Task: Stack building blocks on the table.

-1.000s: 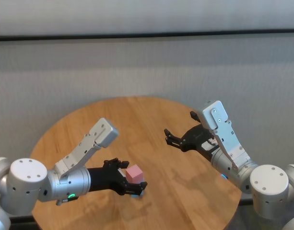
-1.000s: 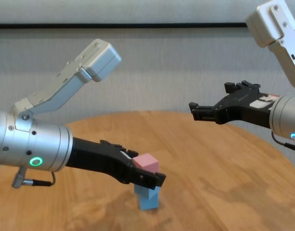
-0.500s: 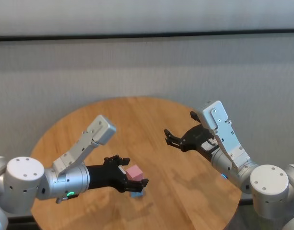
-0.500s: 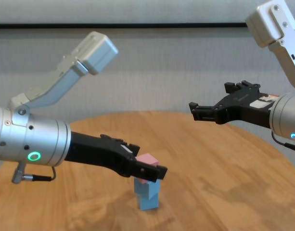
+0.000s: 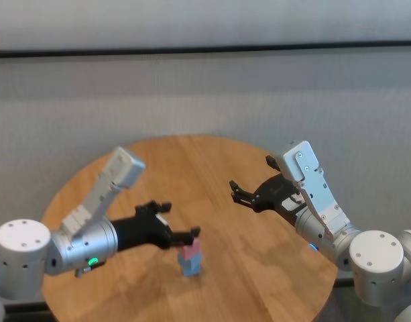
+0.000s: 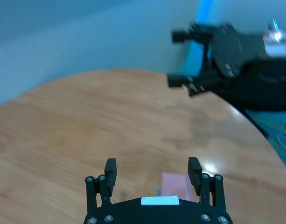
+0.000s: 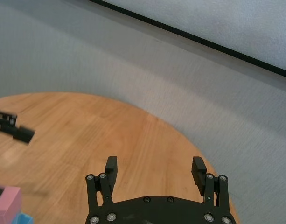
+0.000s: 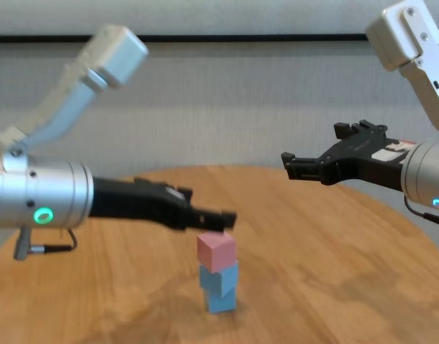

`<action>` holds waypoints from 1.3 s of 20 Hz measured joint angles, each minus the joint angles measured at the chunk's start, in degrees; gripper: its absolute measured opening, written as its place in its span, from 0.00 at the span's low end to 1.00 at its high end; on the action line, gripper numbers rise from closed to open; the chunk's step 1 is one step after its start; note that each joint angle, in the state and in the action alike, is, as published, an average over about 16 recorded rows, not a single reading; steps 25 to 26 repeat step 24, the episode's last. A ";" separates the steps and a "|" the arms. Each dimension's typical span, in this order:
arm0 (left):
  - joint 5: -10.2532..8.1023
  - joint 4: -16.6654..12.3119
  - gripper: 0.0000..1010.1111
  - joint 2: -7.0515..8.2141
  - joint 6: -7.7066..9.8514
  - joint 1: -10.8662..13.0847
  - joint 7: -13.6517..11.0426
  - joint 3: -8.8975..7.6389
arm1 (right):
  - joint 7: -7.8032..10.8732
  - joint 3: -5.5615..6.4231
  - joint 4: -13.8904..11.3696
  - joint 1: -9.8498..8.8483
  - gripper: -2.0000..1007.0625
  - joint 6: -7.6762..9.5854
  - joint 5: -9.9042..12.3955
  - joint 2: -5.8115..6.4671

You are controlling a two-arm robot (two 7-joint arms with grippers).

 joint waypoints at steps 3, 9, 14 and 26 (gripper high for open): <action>-0.28 -1.46 0.99 0.06 -1.22 1.21 3.31 -2.41 | 0.00 0.00 0.00 0.00 1.00 0.00 0.00 0.00; -0.31 -4.56 0.99 0.34 -3.25 3.66 9.06 -6.92 | 0.00 0.00 0.00 0.00 1.00 0.00 0.00 0.00; 0.53 -6.26 0.99 0.71 -4.24 4.93 12.11 -8.89 | 0.00 0.00 0.00 0.00 1.00 0.00 0.00 0.00; 0.80 -6.38 0.99 0.78 -4.24 5.01 12.12 -8.91 | 0.00 0.00 0.00 0.00 1.00 0.00 0.00 0.00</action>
